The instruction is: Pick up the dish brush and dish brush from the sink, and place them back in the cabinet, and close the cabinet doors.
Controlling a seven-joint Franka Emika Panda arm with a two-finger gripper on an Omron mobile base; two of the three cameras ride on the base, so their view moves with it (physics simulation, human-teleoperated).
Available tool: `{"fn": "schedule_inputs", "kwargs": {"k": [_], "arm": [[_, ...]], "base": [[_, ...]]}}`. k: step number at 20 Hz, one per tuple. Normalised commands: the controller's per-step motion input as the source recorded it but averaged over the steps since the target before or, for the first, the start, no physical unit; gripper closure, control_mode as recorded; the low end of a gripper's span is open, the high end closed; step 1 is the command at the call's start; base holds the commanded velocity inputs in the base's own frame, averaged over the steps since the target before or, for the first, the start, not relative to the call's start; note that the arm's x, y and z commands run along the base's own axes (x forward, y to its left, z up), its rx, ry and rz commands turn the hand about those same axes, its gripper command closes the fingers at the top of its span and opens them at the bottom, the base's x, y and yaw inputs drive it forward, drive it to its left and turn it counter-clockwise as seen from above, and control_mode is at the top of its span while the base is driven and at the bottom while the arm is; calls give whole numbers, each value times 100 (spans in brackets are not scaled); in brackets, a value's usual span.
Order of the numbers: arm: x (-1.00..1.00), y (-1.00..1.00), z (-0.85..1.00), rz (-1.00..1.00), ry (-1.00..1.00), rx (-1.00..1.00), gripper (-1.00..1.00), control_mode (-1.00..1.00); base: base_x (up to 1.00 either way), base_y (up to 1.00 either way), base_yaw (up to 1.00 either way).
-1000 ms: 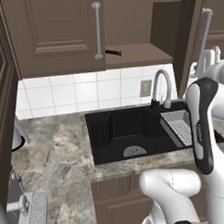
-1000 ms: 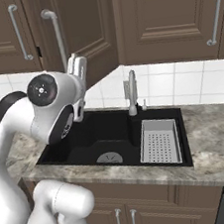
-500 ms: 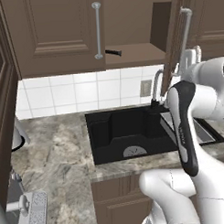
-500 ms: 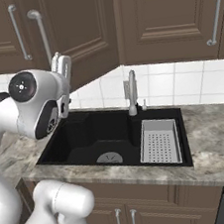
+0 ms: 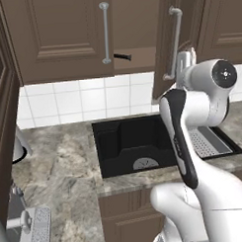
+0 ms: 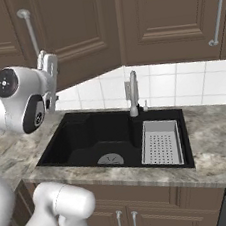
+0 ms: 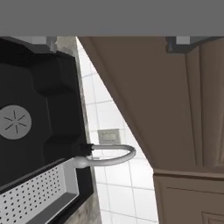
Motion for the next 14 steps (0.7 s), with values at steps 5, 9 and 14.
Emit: {"fn": "schedule_inputs", "kwargs": {"k": [5,9,14], "arm": [[26,46,5,0,0,0,-100,-100],[24,43,6,0,0,0,-100,-100],[24,40,9,0,0,0,-100,-100]], "base": [[0,0,0],[0,0,0],[0,0,0]]}}
